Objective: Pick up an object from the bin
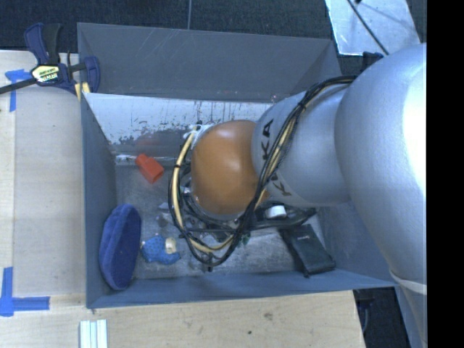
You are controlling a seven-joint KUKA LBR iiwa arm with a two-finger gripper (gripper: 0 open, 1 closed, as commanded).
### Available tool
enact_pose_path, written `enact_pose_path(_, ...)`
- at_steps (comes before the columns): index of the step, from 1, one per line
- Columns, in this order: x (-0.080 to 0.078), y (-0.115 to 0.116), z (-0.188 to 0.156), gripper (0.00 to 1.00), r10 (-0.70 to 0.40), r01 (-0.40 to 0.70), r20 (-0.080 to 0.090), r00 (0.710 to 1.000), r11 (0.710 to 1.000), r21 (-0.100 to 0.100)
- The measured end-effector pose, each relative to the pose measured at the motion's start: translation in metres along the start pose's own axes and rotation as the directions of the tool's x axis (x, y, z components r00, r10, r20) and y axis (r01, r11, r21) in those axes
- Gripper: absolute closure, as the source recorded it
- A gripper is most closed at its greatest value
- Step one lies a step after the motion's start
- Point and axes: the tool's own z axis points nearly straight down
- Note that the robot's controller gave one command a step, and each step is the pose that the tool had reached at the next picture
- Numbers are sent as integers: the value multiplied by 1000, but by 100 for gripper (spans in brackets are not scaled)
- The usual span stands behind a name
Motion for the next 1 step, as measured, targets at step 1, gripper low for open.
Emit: enact_pose_path(1,-21,51,0,0,-61,61,9,998,998,0)
